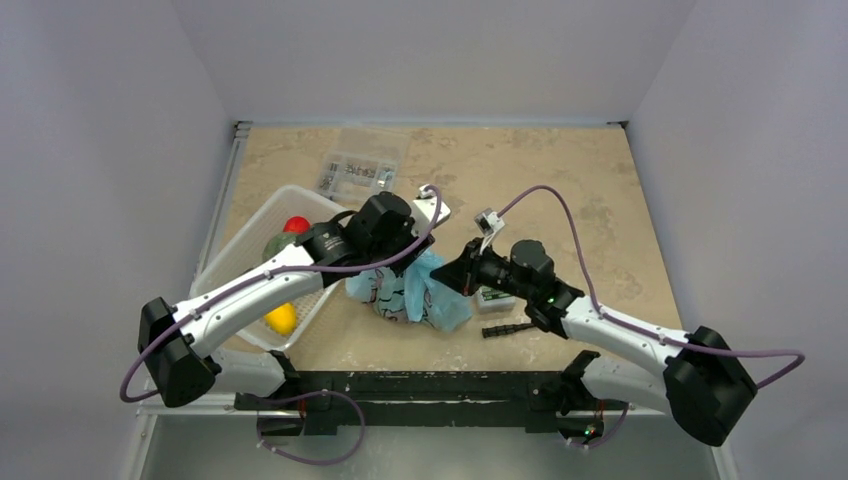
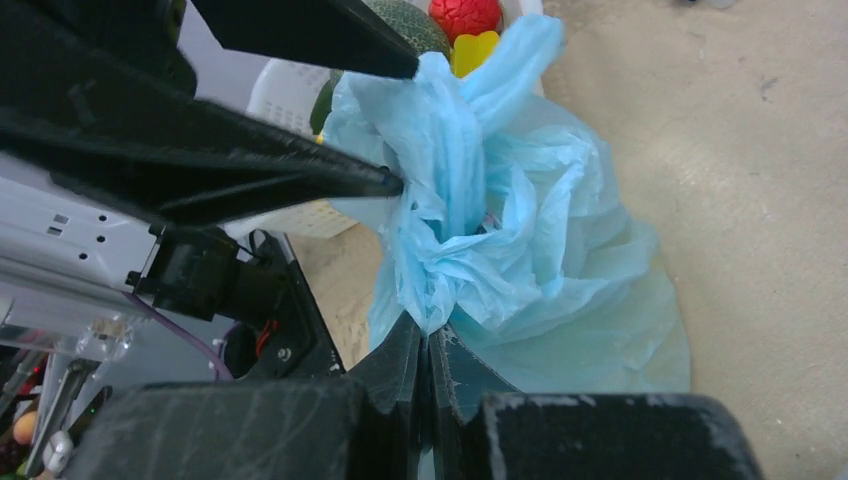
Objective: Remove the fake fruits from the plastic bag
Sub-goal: Untie the plastic bag at the center of the board.
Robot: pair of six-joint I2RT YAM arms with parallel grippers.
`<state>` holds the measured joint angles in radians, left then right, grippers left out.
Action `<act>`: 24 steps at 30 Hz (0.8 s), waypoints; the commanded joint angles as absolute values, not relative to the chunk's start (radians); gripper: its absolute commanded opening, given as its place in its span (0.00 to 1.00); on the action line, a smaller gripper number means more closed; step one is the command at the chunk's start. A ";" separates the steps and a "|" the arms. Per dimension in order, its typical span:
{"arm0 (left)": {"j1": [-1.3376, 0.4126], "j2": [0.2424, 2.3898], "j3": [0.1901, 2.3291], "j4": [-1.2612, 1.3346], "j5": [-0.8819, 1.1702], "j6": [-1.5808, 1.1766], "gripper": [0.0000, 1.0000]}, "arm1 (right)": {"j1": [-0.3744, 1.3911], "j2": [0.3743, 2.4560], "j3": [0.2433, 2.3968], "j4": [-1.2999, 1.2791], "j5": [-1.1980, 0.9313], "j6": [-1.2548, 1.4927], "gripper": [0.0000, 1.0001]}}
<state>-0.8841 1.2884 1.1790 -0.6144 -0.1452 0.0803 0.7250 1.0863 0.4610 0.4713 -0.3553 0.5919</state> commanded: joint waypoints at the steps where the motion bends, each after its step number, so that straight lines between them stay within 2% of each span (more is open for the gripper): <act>1: -0.882 1.304 1.243 -0.638 -0.229 0.077 0.37 | 0.742 1.049 0.475 0.514 -0.297 0.581 0.00; 4: -0.875 1.279 1.224 -0.617 -0.287 0.078 0.18 | 0.742 1.017 0.450 0.523 -0.250 0.599 0.00; 6: -0.868 1.269 1.221 -0.611 -0.324 0.073 0.10 | 0.742 1.001 0.443 0.510 -0.227 0.610 0.00; 7: -0.865 1.264 1.221 -0.609 -0.343 0.070 0.01 | 0.742 0.994 0.435 0.511 -0.208 0.623 0.00; 10: -0.863 1.245 1.208 -0.592 -0.466 0.054 0.00 | 0.741 0.965 0.416 0.445 -0.067 0.699 0.00; 13: -0.855 1.214 1.183 -0.556 -0.608 0.038 0.00 | 0.698 0.916 0.376 0.295 0.114 0.890 0.00; 17: -0.828 1.142 1.149 -0.511 -0.591 0.025 0.00 | 0.659 0.872 0.212 0.520 0.060 1.042 0.00; 20: -0.827 1.107 1.122 -0.474 -0.487 0.044 0.00 | 0.659 0.912 0.239 0.584 0.013 0.963 0.00; 24: -0.827 1.106 1.124 -0.474 -0.411 0.054 0.00 | 0.675 0.971 0.398 0.424 -0.060 0.745 0.15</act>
<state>-0.8368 1.1198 1.1255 -0.5350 -0.4664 0.0422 0.6617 0.9382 0.2481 0.4679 -0.0090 0.9119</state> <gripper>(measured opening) 0.006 0.081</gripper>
